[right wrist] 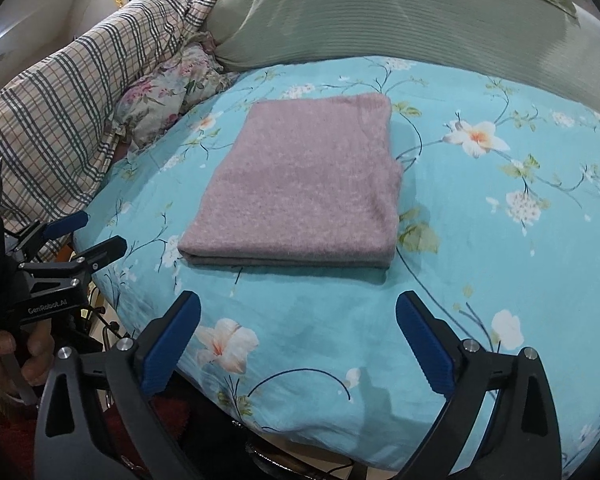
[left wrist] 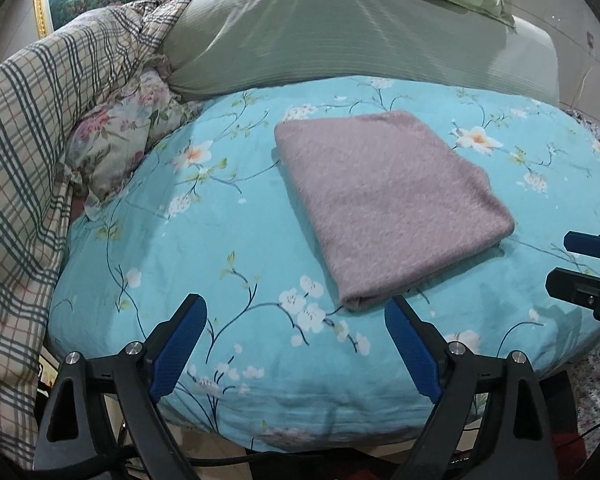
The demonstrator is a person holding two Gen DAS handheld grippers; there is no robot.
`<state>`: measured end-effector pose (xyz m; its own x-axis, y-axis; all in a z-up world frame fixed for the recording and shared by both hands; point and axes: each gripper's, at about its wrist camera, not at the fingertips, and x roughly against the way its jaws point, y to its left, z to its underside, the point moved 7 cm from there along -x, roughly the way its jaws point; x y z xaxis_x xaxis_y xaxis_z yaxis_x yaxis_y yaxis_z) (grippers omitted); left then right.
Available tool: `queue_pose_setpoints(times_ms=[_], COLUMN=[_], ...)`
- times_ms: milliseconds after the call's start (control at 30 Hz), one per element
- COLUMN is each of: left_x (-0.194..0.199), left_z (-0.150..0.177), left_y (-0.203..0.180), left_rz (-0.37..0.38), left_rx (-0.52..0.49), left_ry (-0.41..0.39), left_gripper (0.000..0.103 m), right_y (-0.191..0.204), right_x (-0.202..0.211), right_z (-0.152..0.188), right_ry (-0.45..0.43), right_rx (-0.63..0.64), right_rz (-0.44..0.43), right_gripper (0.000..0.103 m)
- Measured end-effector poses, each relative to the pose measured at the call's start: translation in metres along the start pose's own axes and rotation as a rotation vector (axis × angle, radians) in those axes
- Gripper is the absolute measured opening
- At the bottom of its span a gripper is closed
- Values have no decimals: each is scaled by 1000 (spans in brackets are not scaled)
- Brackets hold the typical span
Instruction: Fold small clothes
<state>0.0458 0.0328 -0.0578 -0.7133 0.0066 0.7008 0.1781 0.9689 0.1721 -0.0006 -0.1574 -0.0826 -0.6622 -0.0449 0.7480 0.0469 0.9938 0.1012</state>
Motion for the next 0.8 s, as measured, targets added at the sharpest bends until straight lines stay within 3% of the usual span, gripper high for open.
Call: queue_pose_setpoints(times_ms=[233,800], left_x=[-6,-62], left_z=[-11,-24], left_y=[-3,-6], left_rz=[-13,36], left_rx=[-4,42], left_ry=[-8,85], left_gripper=[97,97], right_y=[-2,-33], right_x=[-8,-54], right_z=[-6,-42], right_ry=[2,40], right_rx=[-3,-42], right_rz=[-18,11], right_gripper=[100,100])
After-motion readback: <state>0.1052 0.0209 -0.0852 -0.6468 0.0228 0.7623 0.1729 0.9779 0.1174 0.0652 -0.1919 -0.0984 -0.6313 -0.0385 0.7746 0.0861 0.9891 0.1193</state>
